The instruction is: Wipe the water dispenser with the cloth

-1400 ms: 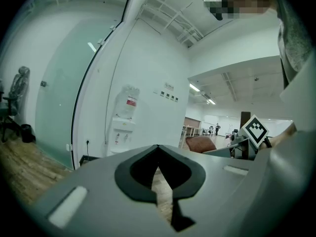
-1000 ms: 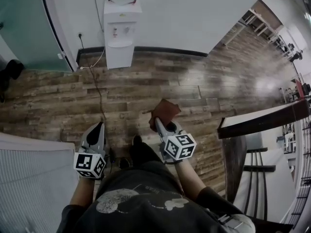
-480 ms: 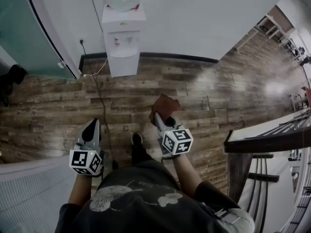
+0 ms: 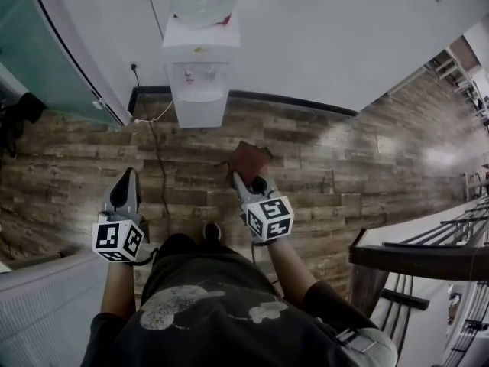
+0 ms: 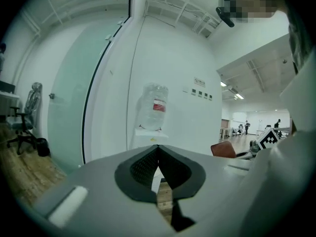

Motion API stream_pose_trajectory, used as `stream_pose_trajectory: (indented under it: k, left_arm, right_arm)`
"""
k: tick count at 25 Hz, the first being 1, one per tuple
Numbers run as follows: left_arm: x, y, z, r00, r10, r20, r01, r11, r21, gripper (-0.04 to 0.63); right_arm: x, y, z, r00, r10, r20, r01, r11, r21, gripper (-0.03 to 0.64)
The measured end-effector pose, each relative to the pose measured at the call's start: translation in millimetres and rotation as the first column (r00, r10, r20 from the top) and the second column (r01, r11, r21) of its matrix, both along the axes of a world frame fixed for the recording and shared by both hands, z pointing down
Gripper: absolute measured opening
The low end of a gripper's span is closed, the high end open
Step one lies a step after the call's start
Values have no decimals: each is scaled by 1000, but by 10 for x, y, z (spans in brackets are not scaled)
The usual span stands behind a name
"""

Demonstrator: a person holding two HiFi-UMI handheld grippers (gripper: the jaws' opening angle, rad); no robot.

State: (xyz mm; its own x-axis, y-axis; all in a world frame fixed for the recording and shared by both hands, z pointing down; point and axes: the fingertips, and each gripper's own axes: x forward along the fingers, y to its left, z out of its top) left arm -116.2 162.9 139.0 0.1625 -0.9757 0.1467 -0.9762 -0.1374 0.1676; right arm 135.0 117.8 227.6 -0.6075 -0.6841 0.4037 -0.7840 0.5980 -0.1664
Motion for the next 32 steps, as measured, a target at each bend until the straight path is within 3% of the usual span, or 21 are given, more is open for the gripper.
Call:
stream_pose_trajectory:
  k: [5, 10, 21, 32]
  left_arm:
    - [-33, -287, 108, 1000, 24, 12, -24, 999, -28, 18]
    - [-62, -758, 273, 996, 86, -23, -87, 995, -53, 18]
    - [-295, -2004, 297, 968, 246, -48, -248, 968, -28, 18]
    - [-564, -2748, 558, 944, 328, -37, -330, 941, -68, 18]
  right_arm:
    - [-319, -252, 39, 999, -47, -4, 47, 999, -4, 58]
    - [-604, -592, 53, 998, -55, -26, 55, 998, -16, 58]
    - [-1163, -1722, -145, 996, 2, -86, 3, 999, 48, 58]
    - [-2139, -2391, -97, 969, -102, -224, 128, 986, 106, 58]
